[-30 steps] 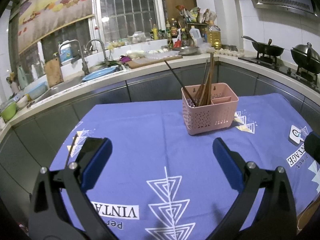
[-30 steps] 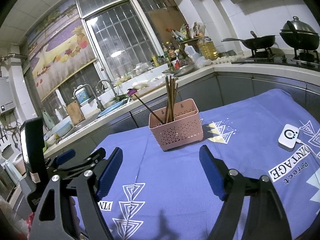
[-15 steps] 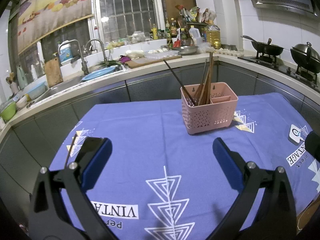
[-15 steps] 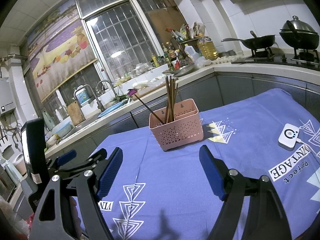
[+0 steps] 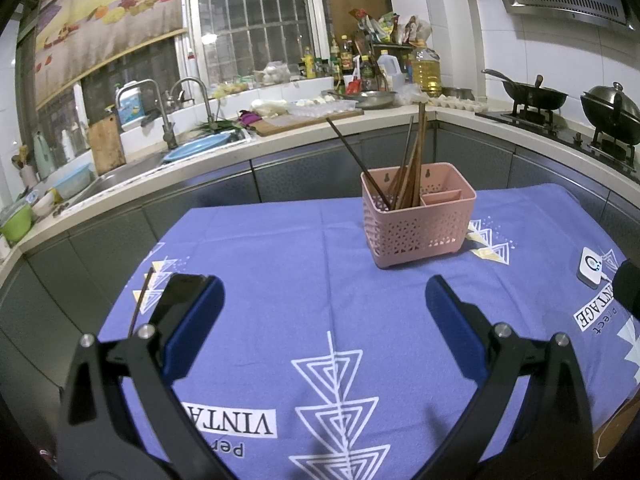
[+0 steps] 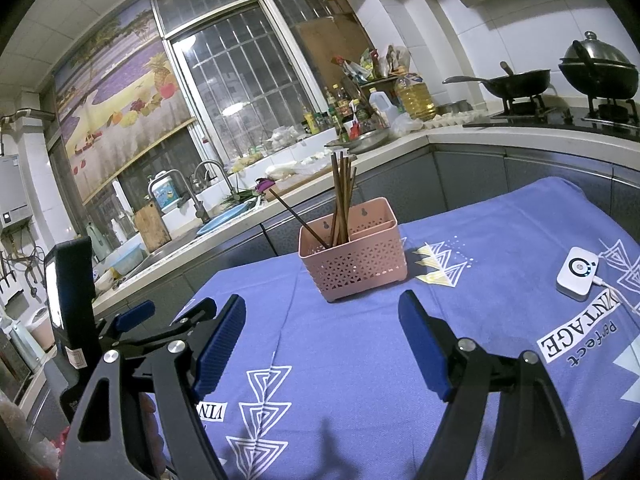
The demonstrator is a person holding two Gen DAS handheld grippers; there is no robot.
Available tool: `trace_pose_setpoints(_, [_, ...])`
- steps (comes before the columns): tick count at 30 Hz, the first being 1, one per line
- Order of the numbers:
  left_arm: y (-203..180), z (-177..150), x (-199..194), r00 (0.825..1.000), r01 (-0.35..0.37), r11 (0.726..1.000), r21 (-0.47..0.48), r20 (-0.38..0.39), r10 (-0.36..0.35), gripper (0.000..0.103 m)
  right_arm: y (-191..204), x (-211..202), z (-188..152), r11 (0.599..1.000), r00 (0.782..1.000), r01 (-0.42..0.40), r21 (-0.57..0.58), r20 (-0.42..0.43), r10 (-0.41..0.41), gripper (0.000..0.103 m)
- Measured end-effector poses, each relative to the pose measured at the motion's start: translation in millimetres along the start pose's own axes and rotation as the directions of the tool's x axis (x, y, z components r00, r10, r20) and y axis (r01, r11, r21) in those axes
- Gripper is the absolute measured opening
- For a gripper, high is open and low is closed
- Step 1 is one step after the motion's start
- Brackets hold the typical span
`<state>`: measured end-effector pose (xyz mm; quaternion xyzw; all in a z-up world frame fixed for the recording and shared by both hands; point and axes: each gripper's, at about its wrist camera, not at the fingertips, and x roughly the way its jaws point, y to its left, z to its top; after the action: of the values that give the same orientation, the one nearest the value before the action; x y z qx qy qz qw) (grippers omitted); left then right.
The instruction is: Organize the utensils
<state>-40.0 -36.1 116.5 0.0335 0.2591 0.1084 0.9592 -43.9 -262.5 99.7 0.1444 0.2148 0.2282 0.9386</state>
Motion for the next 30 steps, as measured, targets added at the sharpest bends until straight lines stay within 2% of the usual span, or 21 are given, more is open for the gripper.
trace_pose_setpoints(30, [-8.5, -4.0, 1.4, 1.000, 0.021, 1.000, 0.014, -0.001, -0.021, 0.097, 6.6, 2.4, 0.7, 1.000, 1.000, -0.002, -0.012, 0.000, 0.002, 0.076])
